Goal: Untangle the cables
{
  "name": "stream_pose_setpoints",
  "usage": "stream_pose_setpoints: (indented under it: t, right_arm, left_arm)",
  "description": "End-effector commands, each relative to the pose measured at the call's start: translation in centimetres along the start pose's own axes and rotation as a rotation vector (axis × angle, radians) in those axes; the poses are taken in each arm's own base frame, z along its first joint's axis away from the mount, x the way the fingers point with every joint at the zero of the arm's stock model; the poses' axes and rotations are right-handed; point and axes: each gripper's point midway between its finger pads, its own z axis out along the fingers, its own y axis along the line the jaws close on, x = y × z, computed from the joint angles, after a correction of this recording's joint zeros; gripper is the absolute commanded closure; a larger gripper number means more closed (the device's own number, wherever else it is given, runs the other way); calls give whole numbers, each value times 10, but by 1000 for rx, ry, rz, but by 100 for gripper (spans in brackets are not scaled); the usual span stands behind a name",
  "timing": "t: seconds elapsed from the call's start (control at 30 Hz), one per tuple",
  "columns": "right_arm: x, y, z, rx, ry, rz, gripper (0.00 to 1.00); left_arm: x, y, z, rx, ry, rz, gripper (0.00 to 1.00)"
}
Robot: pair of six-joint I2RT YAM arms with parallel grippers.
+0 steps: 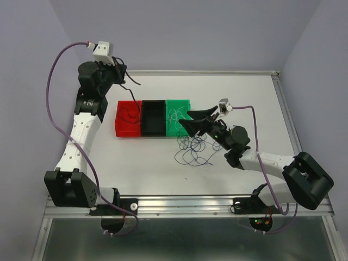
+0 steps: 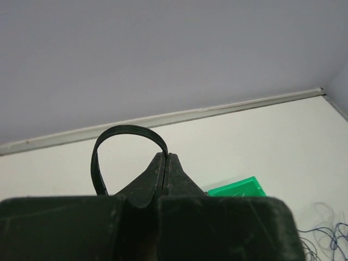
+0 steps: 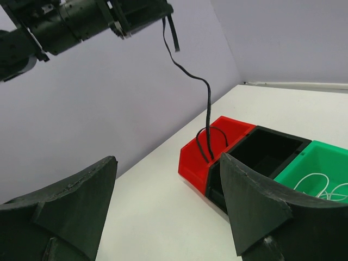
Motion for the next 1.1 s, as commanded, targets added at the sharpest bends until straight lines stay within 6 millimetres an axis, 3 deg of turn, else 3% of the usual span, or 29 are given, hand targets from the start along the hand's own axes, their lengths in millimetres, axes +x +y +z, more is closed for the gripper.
stream_pose_setpoints:
  t: [0.0,0.27,0.33,0.43,0.63,0.87,0.97,1.07]
  right_arm:
    - [-24,11,4,-28,-73,-24,19]
    - [-21,10,8,-32,-62,-16,19]
    - [-20,10,9,-32,-62,-16,19]
    - [-19,10,10,-31,-57,-15,19]
    - [-18,10,12,-37,-55,-11,19]
    - [-16,9,15,-37,-50,-5,19]
    - [-16,8,15,-35,-49,-7,19]
    - [-16,9,15,-35,-51,-8,19]
  left_arm:
    - [-23,20,-24,-68,-122,29,100]
    - [13,67,-35,-185,-79,79,100]
    - [21,69,-38,-189,-69,113,100]
    - [54,64,-46,-153,-21,135,100]
    - [96,63,-50,-126,35,188,100]
    - [144,76,-40,-157,169,219,100]
    - [168,65,-28,-130,246,238,100]
    - [186,73,-22,-170,307,250,100]
